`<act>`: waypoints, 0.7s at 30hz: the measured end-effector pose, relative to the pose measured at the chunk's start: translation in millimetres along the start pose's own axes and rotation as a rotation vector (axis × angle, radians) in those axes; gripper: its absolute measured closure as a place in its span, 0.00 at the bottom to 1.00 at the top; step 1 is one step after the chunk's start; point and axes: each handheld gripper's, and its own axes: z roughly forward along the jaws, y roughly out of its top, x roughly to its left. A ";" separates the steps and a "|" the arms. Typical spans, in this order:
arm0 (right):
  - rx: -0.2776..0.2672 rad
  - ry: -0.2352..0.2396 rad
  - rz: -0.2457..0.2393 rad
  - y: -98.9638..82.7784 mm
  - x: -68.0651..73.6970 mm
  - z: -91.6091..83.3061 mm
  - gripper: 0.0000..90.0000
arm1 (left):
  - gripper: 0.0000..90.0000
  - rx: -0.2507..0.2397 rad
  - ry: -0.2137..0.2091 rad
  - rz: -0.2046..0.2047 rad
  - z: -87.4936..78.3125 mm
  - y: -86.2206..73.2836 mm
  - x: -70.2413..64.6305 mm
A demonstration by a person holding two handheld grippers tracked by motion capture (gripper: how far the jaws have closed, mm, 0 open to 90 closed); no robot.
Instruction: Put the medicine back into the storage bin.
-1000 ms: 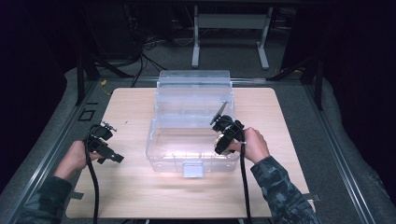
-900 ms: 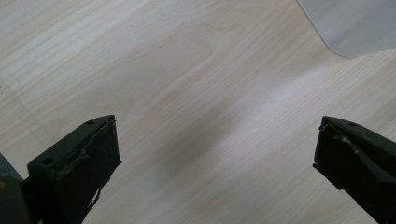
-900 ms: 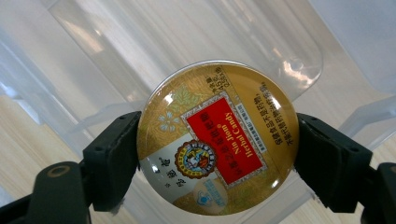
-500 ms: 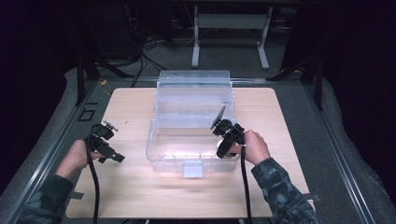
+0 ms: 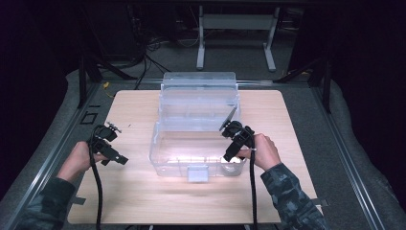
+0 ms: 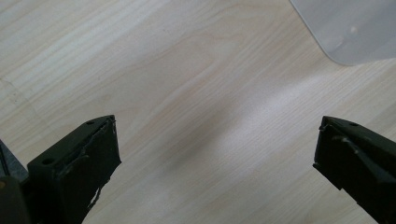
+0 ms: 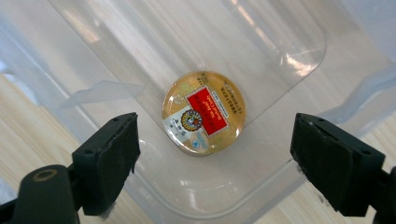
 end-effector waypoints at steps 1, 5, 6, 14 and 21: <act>-0.009 0.000 0.004 -1.1 0.0 -3.0 0.16 | 0.00 -0.006 0.001 0.001 -2.7 1.2 -0.2; -0.086 0.022 0.009 -7.3 0.1 -16.2 0.16 | 0.00 -0.026 0.006 0.005 -12.0 8.1 -1.3; -0.099 0.011 0.003 -8.6 1.2 -19.6 0.16 | 0.00 -0.029 0.009 0.009 -14.2 10.5 -2.1; -0.217 0.047 0.012 -19.3 10.1 -35.3 0.16 | 0.00 -0.072 0.021 0.037 -28.4 32.4 -8.0; -0.248 0.057 0.011 -25.9 14.9 -41.0 0.16 | 0.00 -0.108 0.041 0.066 -44.0 57.7 -11.5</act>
